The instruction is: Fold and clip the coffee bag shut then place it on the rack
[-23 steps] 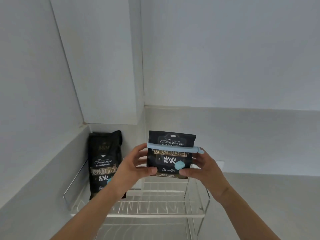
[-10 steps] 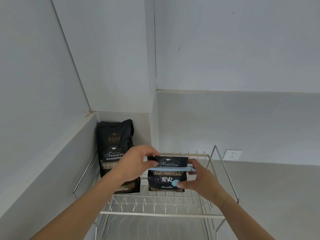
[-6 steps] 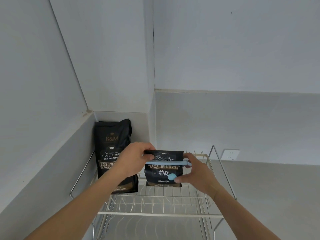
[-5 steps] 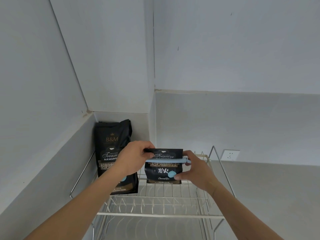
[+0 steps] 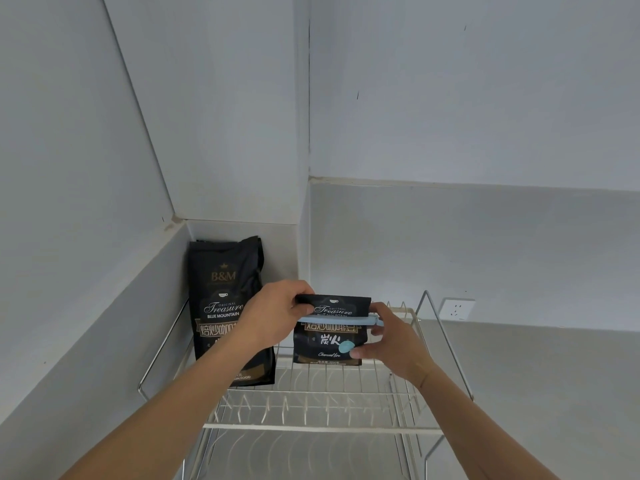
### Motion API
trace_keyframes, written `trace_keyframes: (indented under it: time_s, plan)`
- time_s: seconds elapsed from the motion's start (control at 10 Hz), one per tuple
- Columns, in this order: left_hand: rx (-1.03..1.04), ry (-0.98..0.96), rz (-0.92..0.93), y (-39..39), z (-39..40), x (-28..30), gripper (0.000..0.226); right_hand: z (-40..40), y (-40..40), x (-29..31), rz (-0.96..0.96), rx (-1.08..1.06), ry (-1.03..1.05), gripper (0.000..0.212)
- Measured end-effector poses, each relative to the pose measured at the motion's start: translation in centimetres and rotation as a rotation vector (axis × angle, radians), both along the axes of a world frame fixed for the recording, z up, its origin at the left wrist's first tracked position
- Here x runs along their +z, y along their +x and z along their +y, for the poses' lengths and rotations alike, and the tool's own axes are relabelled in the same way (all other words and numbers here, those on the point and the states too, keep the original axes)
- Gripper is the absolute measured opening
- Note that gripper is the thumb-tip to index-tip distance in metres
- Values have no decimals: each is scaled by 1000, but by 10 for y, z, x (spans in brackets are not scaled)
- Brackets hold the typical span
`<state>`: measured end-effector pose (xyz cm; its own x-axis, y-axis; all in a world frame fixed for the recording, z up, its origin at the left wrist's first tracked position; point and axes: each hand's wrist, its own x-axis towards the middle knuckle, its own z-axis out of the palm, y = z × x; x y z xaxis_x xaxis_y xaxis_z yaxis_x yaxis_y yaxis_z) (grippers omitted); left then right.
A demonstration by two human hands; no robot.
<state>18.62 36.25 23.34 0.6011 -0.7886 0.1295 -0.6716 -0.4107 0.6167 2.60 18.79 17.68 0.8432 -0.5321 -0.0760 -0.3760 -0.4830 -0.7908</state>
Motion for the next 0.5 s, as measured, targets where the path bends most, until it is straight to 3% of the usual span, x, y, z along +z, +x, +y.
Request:
trace_keyframes:
  time_s: [0.3, 0.5]
  plan:
    - [22, -90, -48, -2, 8, -10, 14, 3, -3, -2, -26, -37, 15, 74]
    - [74, -149, -24, -8, 12, -15, 30, 8, -11, 6, -62, -106, 34, 64]
